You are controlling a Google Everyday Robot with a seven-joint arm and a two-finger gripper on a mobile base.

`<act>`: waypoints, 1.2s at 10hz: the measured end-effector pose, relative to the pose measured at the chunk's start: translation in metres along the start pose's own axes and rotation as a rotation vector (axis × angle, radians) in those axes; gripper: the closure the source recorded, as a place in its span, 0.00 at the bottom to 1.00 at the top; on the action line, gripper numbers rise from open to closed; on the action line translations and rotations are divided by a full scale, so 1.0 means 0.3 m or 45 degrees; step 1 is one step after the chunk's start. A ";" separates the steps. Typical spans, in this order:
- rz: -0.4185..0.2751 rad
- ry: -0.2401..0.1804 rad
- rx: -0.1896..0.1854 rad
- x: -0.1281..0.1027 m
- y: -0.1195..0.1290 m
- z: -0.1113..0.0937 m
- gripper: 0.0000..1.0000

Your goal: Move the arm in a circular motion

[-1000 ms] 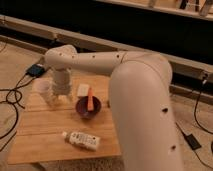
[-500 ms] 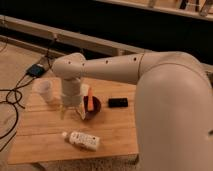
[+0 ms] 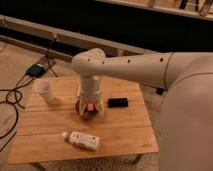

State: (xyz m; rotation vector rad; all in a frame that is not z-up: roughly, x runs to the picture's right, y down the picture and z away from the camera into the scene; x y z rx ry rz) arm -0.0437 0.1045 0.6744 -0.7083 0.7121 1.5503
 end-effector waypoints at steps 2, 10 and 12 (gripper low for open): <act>0.029 -0.027 0.028 -0.071 -0.063 -0.012 0.35; -0.048 -0.109 0.114 -0.371 -0.020 -0.006 0.35; -0.046 -0.109 0.116 -0.371 -0.026 -0.006 0.35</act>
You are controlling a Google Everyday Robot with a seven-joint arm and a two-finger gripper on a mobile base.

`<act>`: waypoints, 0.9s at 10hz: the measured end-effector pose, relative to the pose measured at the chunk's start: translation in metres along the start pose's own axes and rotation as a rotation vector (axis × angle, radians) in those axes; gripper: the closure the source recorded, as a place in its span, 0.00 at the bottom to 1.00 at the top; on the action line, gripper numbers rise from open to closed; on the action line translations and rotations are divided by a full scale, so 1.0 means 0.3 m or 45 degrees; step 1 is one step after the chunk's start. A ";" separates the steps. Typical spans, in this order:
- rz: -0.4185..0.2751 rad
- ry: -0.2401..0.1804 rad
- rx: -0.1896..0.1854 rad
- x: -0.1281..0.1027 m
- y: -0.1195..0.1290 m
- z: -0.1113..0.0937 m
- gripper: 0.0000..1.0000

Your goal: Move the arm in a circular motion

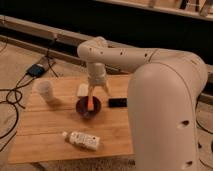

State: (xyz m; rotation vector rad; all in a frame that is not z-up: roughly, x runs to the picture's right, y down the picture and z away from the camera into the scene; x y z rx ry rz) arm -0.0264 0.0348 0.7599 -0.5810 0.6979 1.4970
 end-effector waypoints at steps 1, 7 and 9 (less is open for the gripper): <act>0.002 0.001 0.000 0.000 -0.003 0.001 0.35; 0.003 0.000 -0.001 0.000 -0.004 0.000 0.35; 0.003 0.001 -0.001 0.000 -0.005 0.001 0.35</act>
